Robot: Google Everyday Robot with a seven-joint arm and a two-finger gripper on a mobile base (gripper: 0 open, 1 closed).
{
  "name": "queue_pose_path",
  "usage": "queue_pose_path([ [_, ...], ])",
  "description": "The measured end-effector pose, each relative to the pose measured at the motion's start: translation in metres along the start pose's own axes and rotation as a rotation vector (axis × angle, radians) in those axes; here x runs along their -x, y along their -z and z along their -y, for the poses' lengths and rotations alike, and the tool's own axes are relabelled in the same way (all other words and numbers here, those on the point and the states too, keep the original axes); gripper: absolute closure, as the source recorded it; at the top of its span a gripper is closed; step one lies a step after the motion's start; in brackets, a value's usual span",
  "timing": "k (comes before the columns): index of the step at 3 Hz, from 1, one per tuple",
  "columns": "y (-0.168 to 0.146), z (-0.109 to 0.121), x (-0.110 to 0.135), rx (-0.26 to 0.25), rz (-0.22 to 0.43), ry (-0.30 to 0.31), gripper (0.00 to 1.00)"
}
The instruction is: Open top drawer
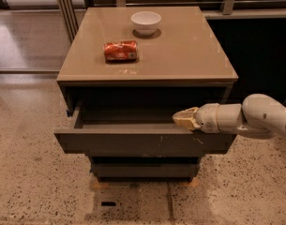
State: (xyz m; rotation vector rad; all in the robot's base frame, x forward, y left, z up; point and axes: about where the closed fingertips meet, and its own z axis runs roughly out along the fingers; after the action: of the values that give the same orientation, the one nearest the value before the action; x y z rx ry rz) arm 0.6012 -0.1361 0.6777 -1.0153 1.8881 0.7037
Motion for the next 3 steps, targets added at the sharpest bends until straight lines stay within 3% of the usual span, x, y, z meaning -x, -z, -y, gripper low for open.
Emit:
queue_pose_path([
  [2, 0.009, -0.053, -0.019, 0.127, 0.009, -0.045, 1.0],
  [3, 0.01, -0.053, -0.018, 0.128, 0.009, -0.045, 1.0],
])
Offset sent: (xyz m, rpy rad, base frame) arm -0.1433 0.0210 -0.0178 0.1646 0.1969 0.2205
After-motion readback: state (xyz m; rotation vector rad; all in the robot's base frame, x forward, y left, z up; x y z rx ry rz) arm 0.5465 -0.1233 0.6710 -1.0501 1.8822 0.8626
